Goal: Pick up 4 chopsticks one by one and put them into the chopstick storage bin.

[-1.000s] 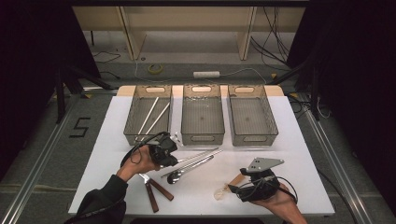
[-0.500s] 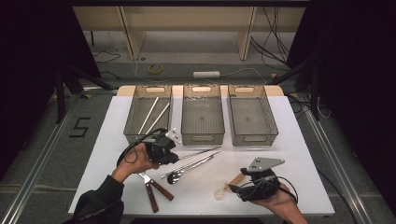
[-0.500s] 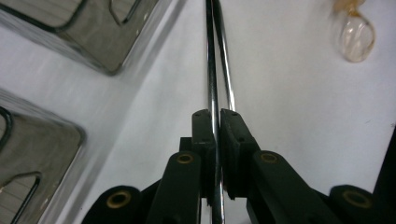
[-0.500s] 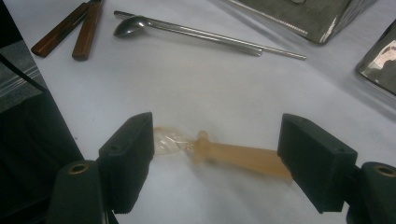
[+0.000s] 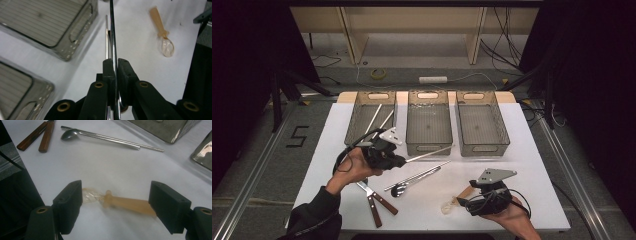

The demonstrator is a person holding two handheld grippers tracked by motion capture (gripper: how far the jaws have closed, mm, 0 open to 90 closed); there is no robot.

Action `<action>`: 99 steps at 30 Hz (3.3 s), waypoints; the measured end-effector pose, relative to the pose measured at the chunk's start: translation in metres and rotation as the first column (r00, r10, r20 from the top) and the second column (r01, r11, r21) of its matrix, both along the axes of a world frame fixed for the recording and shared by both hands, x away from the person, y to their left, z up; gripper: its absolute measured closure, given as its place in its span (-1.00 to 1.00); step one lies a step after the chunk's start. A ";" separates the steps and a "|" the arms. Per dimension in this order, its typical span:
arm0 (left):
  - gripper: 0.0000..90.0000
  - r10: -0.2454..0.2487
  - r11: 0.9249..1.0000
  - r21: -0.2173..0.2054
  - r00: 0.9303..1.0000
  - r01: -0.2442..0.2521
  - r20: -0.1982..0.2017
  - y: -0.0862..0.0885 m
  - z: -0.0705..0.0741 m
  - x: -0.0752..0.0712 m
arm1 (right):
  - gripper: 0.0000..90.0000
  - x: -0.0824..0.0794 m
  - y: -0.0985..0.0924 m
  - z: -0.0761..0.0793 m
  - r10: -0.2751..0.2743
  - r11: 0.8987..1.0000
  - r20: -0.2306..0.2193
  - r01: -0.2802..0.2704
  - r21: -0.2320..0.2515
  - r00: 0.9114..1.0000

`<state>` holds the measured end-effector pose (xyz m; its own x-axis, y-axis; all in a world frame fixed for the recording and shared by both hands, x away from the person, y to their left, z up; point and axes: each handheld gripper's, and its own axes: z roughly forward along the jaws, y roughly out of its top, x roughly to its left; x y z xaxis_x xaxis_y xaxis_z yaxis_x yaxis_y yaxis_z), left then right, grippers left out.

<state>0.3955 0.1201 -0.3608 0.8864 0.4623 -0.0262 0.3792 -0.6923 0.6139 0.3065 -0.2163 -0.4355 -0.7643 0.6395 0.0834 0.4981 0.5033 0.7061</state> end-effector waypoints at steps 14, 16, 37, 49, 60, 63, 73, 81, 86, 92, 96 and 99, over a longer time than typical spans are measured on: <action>0.88 0.256 0.963 -0.098 0.966 -0.252 0.025 0.058 0.011 0.055 | -0.38 0.002 0.000 -0.001 -0.001 1.000 0.001 0.001 0.001 1.000; 0.88 0.285 0.954 -0.101 0.958 -0.281 0.028 0.064 0.012 0.062 | -0.38 0.001 0.000 0.000 -0.003 1.000 0.003 0.003 0.004 1.000; 0.88 0.529 0.842 -0.116 0.849 -0.527 -0.021 0.109 -0.021 0.104 | -0.39 0.001 0.001 0.000 0.004 1.000 0.003 -0.004 0.014 1.000; 0.88 0.601 0.795 -0.087 0.799 -0.600 -0.020 0.118 -0.033 0.111 | -0.39 0.002 0.001 0.000 0.006 1.000 0.000 -0.006 0.013 1.000; 0.87 0.636 0.769 -0.064 0.771 -0.636 -0.017 0.113 -0.044 0.119 | -0.39 0.001 0.001 0.000 0.009 1.000 0.000 -0.009 0.015 1.000; 0.83 0.639 0.766 -0.077 0.769 -0.638 -0.013 0.109 -0.042 0.121 | -0.39 0.001 0.001 0.000 0.011 1.000 -0.003 -0.011 0.014 1.000; 0.12 0.586 0.797 -0.153 0.810 -0.584 -0.036 0.096 -0.024 0.094 | -0.39 0.001 0.001 0.000 0.010 1.000 -0.003 -0.010 0.014 1.000; -0.33 0.490 0.854 -0.162 0.869 -0.495 -0.072 0.071 -0.014 0.057 | -0.39 0.001 0.001 0.001 0.013 1.000 0.004 -0.013 0.018 1.000; -0.39 0.430 0.893 -0.117 0.901 -0.434 -0.056 0.056 -0.015 0.042 | -0.39 0.000 0.001 0.001 0.011 1.000 0.005 -0.011 0.020 1.000; -0.46 0.358 0.930 -0.071 0.932 -0.362 -0.060 0.032 -0.023 0.031 | -0.39 0.000 0.002 0.001 0.014 1.000 0.003 -0.014 0.020 1.000; -0.49 0.312 0.949 -0.023 0.947 -0.314 -0.077 0.019 -0.034 0.028 | -0.39 0.000 0.002 0.001 0.014 1.000 0.002 -0.014 0.019 1.000; -0.51 0.290 0.957 0.004 0.953 -0.291 -0.084 0.011 -0.042 0.026 | -0.39 -0.001 0.003 0.001 0.020 1.000 0.004 -0.020 0.017 1.000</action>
